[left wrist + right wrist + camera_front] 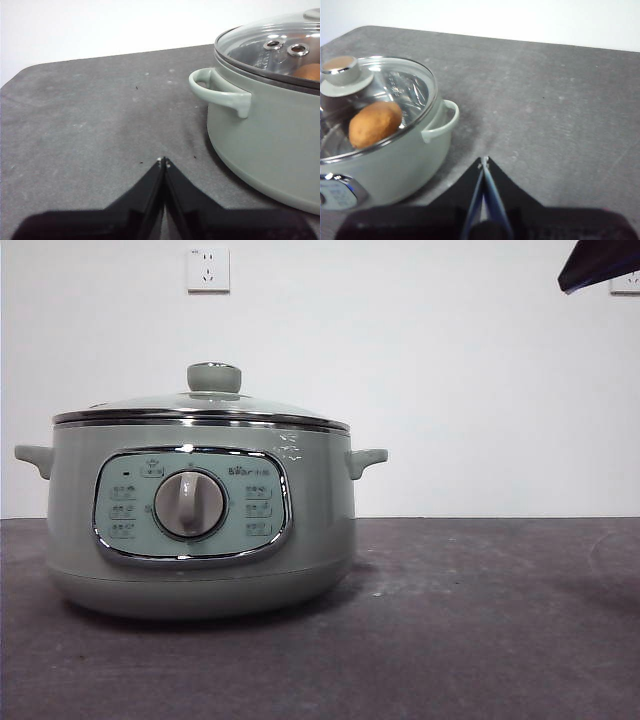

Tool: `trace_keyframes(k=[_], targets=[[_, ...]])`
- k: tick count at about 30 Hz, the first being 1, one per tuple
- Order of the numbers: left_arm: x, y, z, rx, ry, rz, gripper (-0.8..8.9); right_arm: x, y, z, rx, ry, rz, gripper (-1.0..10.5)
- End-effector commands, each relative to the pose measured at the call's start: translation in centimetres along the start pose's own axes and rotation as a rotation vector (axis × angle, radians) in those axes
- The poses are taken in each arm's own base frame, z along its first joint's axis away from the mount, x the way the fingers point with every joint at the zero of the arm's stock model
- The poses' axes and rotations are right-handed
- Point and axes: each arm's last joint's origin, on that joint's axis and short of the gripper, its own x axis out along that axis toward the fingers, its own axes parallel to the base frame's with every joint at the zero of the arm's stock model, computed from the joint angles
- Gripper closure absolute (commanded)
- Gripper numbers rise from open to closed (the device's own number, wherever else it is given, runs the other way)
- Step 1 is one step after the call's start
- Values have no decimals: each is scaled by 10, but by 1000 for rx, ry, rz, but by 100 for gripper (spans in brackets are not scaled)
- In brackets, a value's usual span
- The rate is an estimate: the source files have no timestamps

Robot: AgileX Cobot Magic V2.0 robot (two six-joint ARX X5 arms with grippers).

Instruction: Pick up the potato,open the lid,put the potato in the pot,close the lid

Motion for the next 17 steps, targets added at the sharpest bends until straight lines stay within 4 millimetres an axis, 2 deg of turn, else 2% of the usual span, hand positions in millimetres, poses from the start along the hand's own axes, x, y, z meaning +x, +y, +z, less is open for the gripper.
trace_keyframes(k=[1, 6, 11, 17], targets=[[1, 0, -5, -7, 10, 5, 817, -8, -5, -2, -58, -17, -35, 946], [1, 0, -5, -7, 10, 5, 817, -16, -22, -14, -38, -41, -106, 946], [1, 0, -5, -7, 10, 5, 817, -18, -41, -48, 24, -79, -73, 946], [1, 0, -5, -7, 10, 5, 817, -14, -55, -90, 64, -149, -134, 946]])
